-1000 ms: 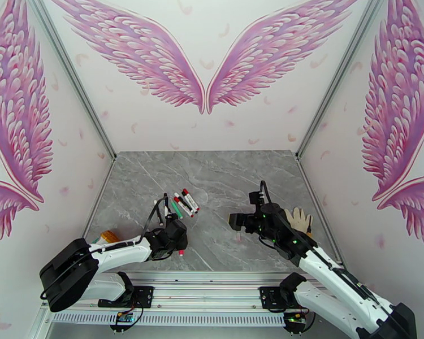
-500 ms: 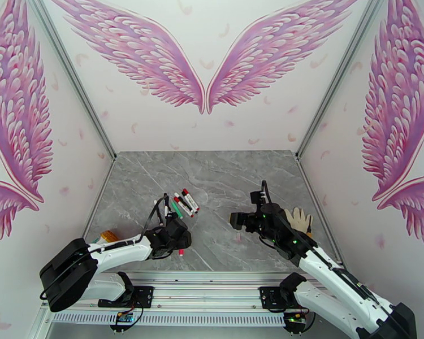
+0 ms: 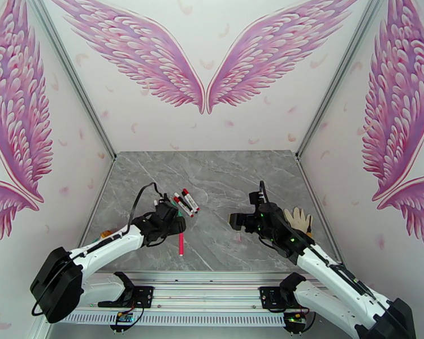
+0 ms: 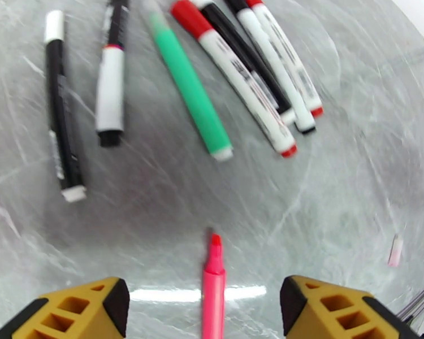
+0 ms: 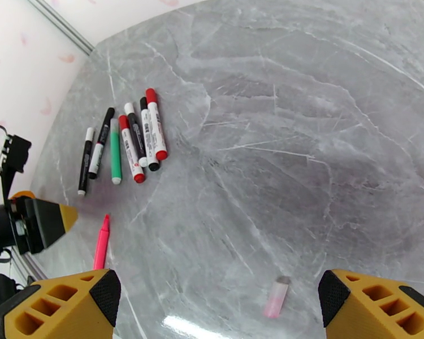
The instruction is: Open the pen caps
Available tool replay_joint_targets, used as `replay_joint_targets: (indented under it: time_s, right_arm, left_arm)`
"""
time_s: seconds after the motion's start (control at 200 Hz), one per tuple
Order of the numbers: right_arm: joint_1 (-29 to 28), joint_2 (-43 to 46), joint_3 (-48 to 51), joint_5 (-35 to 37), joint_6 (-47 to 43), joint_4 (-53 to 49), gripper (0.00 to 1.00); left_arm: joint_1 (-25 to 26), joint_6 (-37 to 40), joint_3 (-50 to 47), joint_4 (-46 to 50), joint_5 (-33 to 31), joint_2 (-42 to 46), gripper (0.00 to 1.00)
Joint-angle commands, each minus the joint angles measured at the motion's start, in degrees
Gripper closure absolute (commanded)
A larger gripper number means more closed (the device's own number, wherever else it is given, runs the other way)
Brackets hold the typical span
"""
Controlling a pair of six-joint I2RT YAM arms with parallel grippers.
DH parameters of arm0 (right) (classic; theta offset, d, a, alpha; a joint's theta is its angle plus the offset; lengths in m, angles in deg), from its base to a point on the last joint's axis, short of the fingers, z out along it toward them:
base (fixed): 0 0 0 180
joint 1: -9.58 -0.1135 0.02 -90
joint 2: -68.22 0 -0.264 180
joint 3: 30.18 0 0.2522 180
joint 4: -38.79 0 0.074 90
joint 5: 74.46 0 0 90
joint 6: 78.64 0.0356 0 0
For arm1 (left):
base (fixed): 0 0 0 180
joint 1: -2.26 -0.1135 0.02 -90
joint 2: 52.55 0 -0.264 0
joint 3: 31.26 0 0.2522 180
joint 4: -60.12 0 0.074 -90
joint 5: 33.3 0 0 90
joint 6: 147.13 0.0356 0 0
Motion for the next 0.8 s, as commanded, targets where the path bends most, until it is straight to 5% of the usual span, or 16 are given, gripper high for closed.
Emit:
replay_joint_targets:
  time_s: [0.0, 0.3, 0.795]
  right_arm:
    - [-0.45, -0.89, -2.48, -1.52, -1.72, -1.02, 0.01]
    - [-0.47, -2.03, -2.33, -2.48, -3.26, -1.49, 0.01]
    - [-0.45, -5.19, -3.53, 0.0, -4.5, -3.1, 0.01]
  left_arm:
    - [-5.4, 4.56, 2.5, 4.78, 1.98, -0.44, 0.26]
    - [-15.87, 12.2, 8.6, 4.77, 4.99, -13.09, 0.36]
    - [-18.22, 15.84, 14.79, 5.74, 1.97, -23.8, 0.56]
